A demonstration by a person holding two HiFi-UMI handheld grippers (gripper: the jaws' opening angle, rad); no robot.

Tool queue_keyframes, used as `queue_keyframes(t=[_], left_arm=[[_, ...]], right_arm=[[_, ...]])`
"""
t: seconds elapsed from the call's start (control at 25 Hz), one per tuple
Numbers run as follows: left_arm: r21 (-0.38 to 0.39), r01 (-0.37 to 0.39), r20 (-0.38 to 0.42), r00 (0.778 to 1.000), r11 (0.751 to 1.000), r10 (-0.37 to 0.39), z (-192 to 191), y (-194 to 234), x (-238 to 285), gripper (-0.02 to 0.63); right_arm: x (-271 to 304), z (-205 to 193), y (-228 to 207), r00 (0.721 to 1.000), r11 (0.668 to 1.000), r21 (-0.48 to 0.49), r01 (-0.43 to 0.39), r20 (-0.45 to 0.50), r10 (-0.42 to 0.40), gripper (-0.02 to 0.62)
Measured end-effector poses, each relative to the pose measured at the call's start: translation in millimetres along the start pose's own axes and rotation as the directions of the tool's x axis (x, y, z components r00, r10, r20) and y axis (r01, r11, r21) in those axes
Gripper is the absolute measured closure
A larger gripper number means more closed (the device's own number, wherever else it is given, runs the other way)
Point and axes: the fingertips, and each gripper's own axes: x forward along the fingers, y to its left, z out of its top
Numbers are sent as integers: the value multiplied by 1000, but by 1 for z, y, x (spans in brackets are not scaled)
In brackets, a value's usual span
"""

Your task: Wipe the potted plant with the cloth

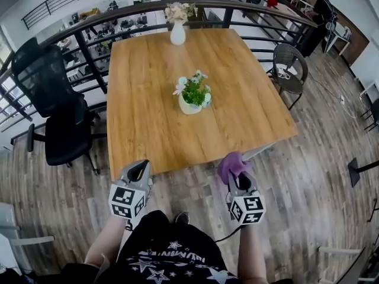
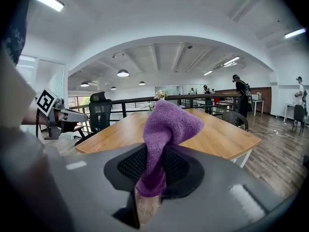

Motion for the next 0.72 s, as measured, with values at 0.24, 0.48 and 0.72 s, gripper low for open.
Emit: queue_keyframes(t=[0.24,0.48,0.72], left_arm=[[13,-5,6,1000,1000,5,9,6,12,604],[-11,1,-19,1000,1000,-1,25,34,44,604],[6,26,1,1000,1000,-26,29,47,108,604]], right_arm=[[23,-8,-2,1000,999,34,-10,-21,10,511],[43,20,-15,998,1000,10,10,-66,-9,510],[73,24,-68,994,995,19,98,-51,-96,509]])
